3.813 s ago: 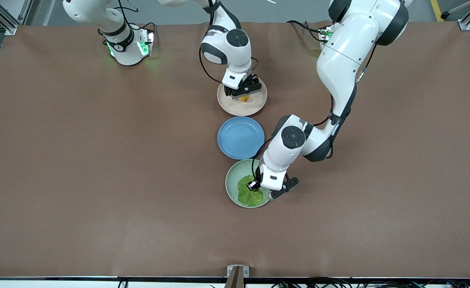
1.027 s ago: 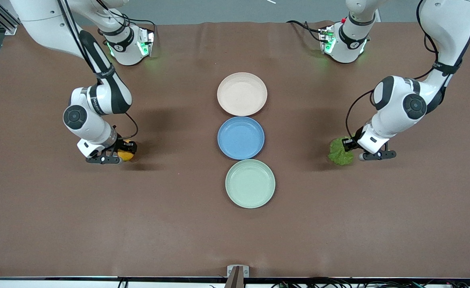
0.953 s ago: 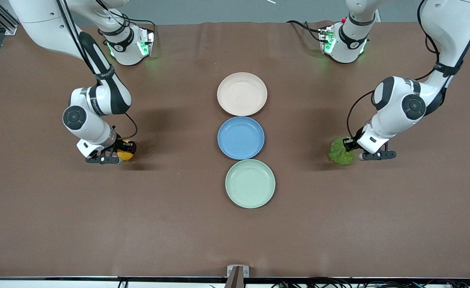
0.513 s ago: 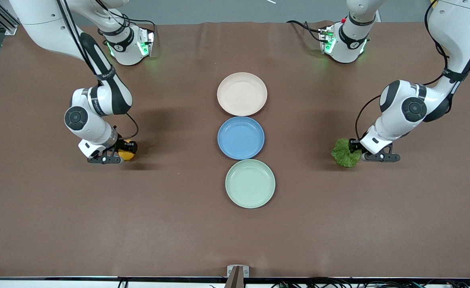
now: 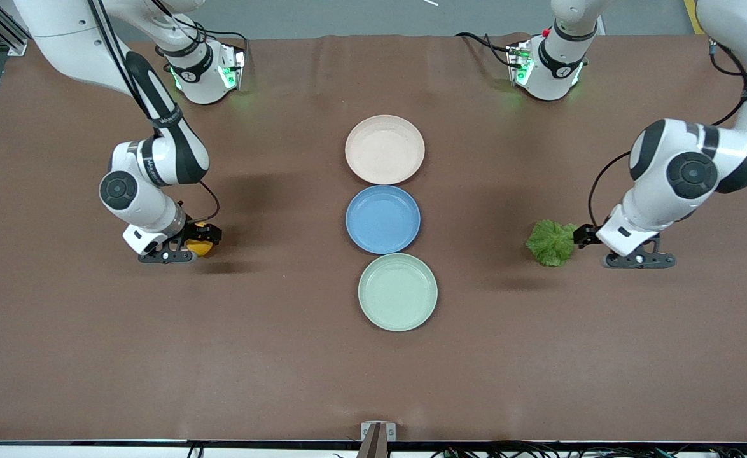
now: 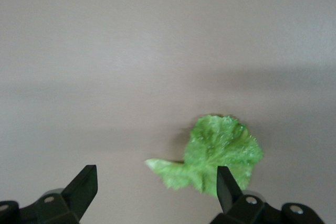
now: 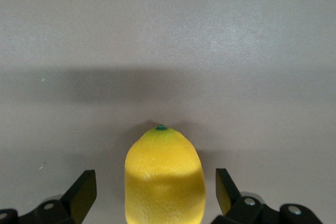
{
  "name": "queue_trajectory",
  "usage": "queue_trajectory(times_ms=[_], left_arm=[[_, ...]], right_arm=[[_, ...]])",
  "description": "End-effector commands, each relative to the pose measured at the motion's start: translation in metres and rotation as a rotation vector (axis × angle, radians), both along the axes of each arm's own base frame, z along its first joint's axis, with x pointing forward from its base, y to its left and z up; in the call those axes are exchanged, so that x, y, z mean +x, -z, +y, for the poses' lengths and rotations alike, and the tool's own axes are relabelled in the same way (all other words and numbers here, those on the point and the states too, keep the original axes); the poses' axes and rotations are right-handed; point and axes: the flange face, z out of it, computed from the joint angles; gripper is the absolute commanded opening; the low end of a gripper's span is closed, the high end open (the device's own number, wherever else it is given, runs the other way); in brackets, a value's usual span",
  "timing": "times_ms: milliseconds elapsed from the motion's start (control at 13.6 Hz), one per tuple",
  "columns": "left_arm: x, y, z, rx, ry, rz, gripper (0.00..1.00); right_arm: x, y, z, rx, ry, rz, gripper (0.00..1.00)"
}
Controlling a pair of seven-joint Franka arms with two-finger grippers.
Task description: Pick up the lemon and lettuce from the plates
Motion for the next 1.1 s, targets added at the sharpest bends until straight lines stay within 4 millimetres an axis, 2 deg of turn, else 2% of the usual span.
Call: queue_trajectory(times_ms=[0,220,367,440,587,733,807,953,1027], left_arm=[[0.018,-0.06,0.019,-0.057,-0.005,0.025,1.0],[0.023,-0.13,0.075,-0.109,-0.028,0.041,1.0],[0.02,-0.16,0.105,-0.146,-0.053,0.053,1.0],[0.019,-0.163,0.11,-0.149,-0.063,0.052,1.0],[0.017,-0.173,0.107,-0.141,-0.064,0.035,1.0],[0.015,-0.179,0.106,-0.158,-0.073,0.029,1.0],[0.014,-0.179,0.11,-0.167,-0.084,0.03,1.0],[0.007,-0.195,0.1,-0.137,-0.087,0.016,1.0],[0.001,-0.204,0.098,-0.137,-0.091,0.019,1.0]], right_arm=[[0.03,-0.073,0.001,-0.007,-0.011,0.069,1.0],[0.056,-0.142,0.003,-0.018,-0.013,0.116,1.0],[0.066,-0.177,0.0,-0.03,-0.013,0.125,1.0],[0.069,-0.193,-0.002,-0.034,-0.011,0.135,1.0],[0.075,-0.22,-0.011,-0.043,-0.05,0.127,1.0],[0.085,-0.247,-0.05,-0.022,-0.069,0.096,1.0],[0.086,-0.263,-0.054,-0.023,-0.113,0.094,1.0],[0.091,-0.3,-0.082,-0.02,-0.071,0.081,1.0],[0.092,-0.307,-0.096,-0.006,-0.048,0.066,1.0]])
